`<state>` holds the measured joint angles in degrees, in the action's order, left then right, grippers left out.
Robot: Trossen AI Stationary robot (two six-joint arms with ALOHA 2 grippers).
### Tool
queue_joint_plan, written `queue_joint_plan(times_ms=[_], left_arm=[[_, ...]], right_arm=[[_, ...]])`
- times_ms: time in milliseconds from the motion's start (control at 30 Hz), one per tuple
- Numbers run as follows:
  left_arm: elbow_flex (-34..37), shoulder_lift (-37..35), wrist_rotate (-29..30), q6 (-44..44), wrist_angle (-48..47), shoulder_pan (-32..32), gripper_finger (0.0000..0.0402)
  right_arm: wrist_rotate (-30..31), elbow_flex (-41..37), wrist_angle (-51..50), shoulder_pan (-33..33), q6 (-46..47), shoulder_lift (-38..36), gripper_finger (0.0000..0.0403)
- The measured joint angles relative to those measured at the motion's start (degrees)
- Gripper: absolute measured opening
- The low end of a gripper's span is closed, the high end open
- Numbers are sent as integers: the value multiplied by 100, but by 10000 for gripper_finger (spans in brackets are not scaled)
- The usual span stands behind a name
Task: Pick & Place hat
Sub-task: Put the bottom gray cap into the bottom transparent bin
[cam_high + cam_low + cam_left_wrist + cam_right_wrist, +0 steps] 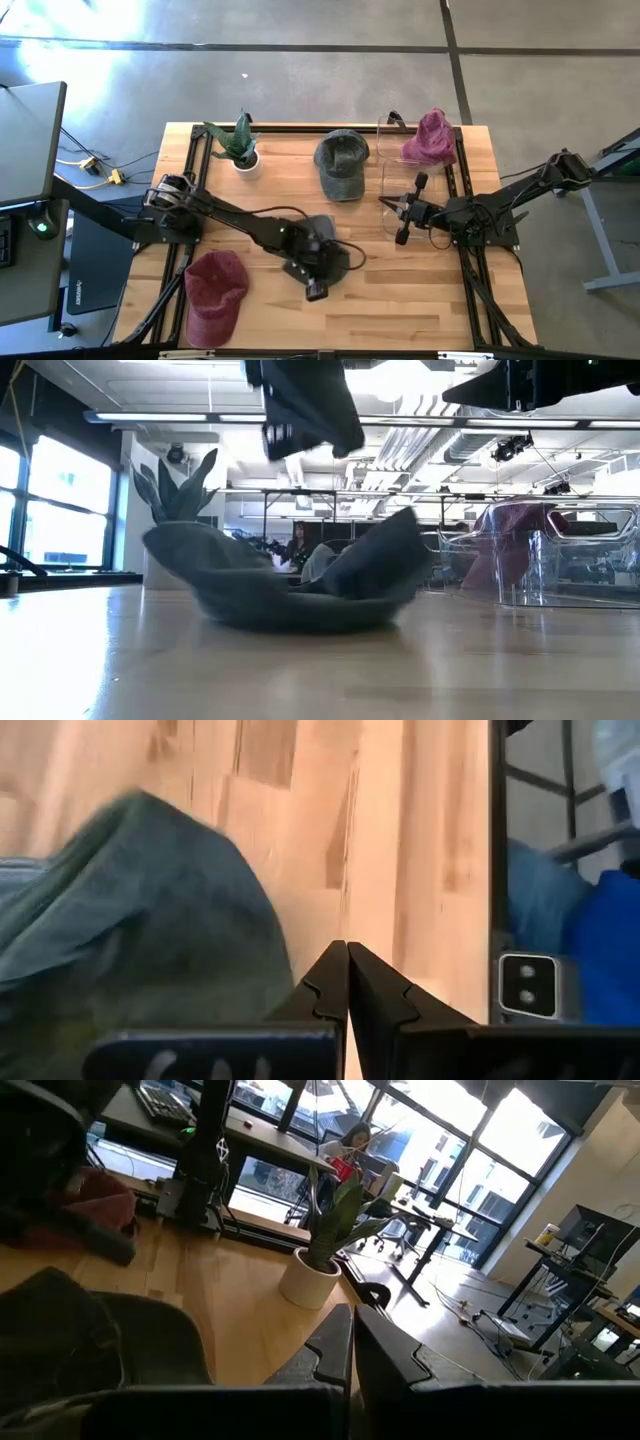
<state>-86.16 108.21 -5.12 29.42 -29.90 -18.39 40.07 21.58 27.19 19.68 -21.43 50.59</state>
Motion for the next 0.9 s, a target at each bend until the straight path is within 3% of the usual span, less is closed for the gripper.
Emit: queue_joint_plan(times_ms=[133, 300, 467, 633, 767, 900], left_arm=[[-237, -4, 587, -86, -1024, -3, 0], [184, 2, 1088, -254, -1217, 2, 0], [768, 8, 594, -368, -1234, 0, 0], [879, 8, -214, -227, -2301, -61, 0], [753, 8, 32, -243, -2787, -200, 0], [623, 1, 770, -258, -3144, -409, 0]], right_arm=[[-4, 0, -88, 1, 56, 0, 11], [-573, 0, -140, -2, 200, 0, 11], [-1096, 69, -125, -2, 210, 2, 11], [-1086, 152, -166, 8, 330, 4, 11], [-1102, 404, -553, 247, 228, 152, 11], [-852, 916, -799, 675, -29, 755, 11]])
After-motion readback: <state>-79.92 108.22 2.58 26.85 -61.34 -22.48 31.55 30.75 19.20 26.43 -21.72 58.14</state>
